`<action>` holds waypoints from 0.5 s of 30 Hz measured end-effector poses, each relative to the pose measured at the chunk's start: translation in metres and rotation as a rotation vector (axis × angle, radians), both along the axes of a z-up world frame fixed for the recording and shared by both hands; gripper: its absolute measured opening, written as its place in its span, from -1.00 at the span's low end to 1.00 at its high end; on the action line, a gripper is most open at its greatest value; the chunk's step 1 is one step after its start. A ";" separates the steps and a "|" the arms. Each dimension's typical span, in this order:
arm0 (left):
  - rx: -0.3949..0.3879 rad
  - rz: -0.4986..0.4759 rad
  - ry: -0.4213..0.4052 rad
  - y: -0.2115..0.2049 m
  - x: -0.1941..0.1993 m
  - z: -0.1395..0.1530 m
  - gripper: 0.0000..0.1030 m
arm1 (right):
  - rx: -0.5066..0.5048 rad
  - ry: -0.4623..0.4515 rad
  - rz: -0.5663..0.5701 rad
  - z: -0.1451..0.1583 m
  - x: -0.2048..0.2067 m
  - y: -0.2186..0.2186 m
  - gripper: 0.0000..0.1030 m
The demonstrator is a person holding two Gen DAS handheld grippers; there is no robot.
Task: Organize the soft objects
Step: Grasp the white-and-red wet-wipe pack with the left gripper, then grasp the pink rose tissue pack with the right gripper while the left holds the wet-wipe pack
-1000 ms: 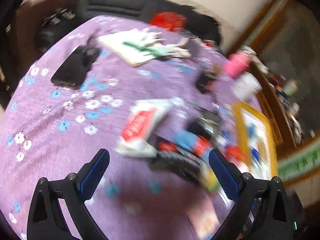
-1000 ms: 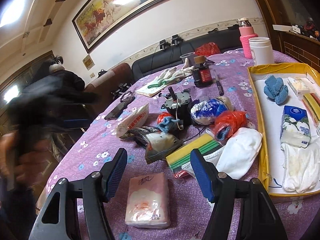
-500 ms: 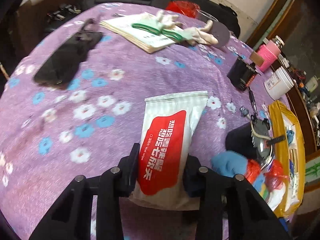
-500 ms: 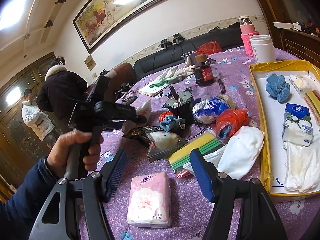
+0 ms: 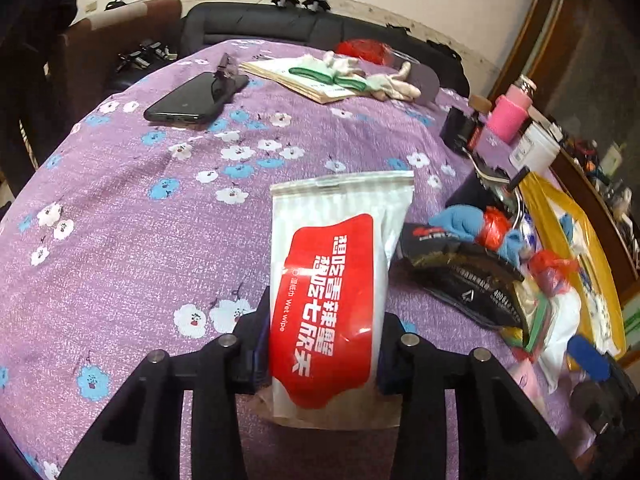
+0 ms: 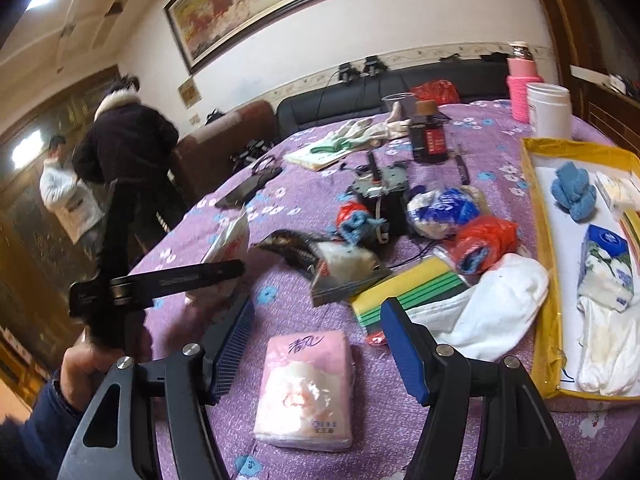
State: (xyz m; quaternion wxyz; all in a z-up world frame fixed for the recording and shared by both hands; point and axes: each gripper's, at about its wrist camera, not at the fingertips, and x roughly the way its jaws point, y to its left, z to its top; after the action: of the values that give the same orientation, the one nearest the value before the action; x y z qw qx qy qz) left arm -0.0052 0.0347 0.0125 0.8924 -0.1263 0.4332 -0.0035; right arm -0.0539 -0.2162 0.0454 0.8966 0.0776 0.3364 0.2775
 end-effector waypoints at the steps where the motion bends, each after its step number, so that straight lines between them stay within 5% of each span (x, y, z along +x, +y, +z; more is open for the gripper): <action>1: -0.022 0.004 -0.005 0.003 0.000 0.000 -0.26 | -0.011 0.017 0.008 0.000 0.000 0.000 0.36; 5: -0.078 0.011 -0.014 0.011 0.000 -0.002 -0.26 | 0.004 0.153 0.086 -0.006 -0.005 0.000 0.37; 15: -0.130 0.022 -0.034 0.017 -0.001 -0.001 -0.26 | -0.228 0.210 0.065 -0.029 -0.004 0.033 0.36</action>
State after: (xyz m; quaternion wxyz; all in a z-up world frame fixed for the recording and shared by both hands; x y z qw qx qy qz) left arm -0.0067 0.0518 0.0113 0.8894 -0.1887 0.4156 -0.0241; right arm -0.0580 -0.1834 0.0167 0.8500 -0.0073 0.4599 0.2568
